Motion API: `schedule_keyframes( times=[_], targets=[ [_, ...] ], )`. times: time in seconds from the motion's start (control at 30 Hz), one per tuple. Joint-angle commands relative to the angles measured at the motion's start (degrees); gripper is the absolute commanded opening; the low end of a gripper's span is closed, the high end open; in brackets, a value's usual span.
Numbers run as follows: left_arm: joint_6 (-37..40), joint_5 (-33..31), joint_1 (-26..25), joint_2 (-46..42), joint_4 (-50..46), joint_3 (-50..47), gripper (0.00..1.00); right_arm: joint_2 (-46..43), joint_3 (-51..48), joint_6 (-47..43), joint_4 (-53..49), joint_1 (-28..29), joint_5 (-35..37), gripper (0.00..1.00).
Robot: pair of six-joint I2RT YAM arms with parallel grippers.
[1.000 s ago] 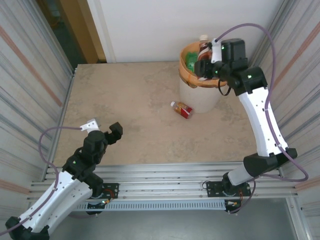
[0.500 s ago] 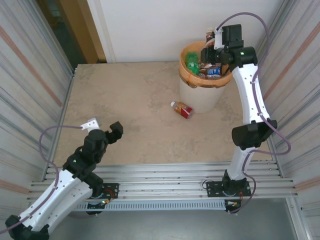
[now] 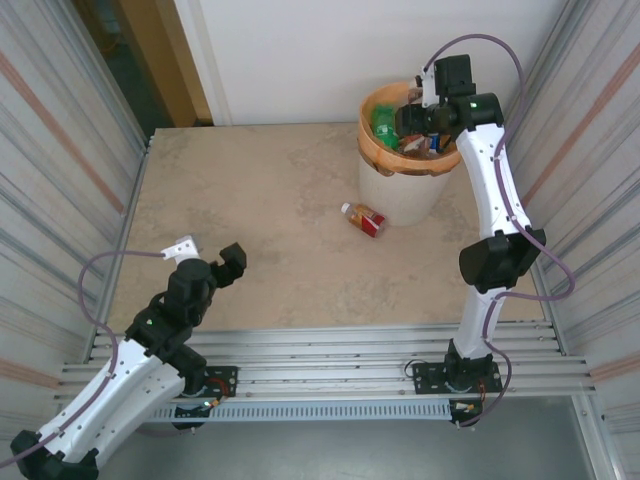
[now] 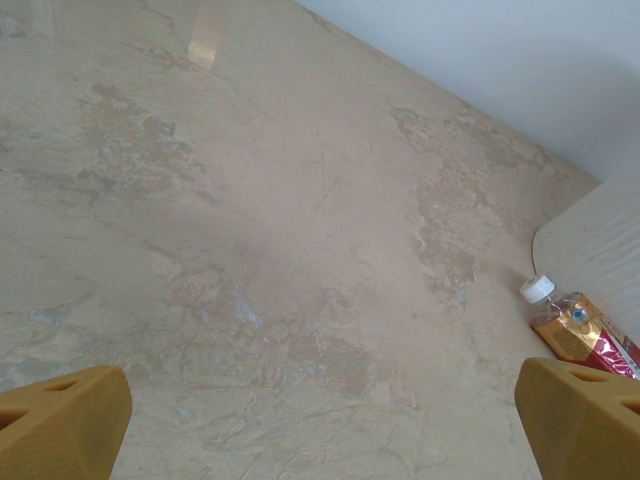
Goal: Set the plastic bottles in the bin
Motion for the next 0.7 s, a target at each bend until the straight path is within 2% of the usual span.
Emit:
schedule_keyframes(
  times=[0.0, 0.13, 0.37, 0.57, 0.67],
  targets=[
    [0.8, -0.5, 0.5, 0.1, 1.2, 1.3, 0.99, -1.4, -0.3, -0.7, -1.0, 0.0, 0.9, 0.79],
    [1.2, -0.8, 0.5, 0.5, 1.3, 1.8, 0.99, -2.2, -0.8, -0.7, -0.9, 0.0, 1.0, 0.77],
    [0.5, 0.1, 0.5, 1.6, 1.9, 1.3, 0.99, -4.1, -2.9, -0.3, 0.0, 0.0, -0.3, 0.62],
    [0.9, 0.5, 0.5, 1.4, 2.0, 1.8, 0.99, -7.3, -3.9, -0.1, -0.9, 1.9, 0.1, 0.63],
    [0.9, 0.5, 0.6, 1.3, 1.8, 1.8, 0.99, -10.1, -5.8, 0.0, -0.6, 4.1, 1.7, 0.67]
  ],
)
